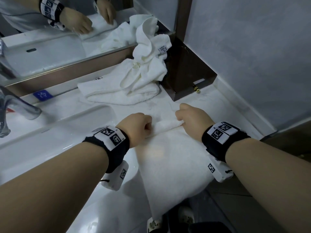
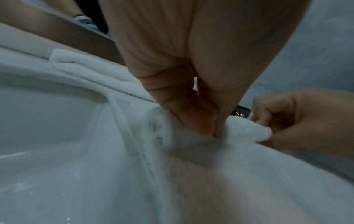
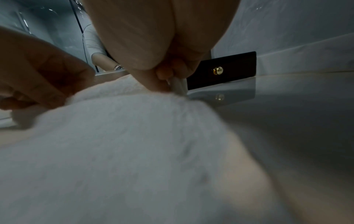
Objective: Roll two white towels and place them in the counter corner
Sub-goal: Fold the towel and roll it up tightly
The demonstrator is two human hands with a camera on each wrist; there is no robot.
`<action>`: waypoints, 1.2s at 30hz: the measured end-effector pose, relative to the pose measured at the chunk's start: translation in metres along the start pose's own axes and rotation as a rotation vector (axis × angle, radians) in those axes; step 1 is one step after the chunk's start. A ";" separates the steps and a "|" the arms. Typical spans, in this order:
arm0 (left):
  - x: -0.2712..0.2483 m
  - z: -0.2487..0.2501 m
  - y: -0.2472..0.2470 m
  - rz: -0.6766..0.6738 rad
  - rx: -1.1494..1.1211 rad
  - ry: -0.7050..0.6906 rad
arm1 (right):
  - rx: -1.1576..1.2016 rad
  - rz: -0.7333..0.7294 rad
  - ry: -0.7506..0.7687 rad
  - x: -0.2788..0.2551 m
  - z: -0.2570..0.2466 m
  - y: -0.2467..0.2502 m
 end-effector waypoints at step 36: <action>-0.012 0.064 -0.012 -0.142 0.409 0.220 | 0.297 0.073 -0.355 -0.044 0.013 0.018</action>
Point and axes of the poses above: each hand's wrist, its own x-axis towards the middle knuckle, its own y-axis out of the back of the hand, z = x × y, the point moved 4 cm from there along x, towards the middle knuckle, and after that the axes turned 9 degrees about x, right-handed, at the moved point
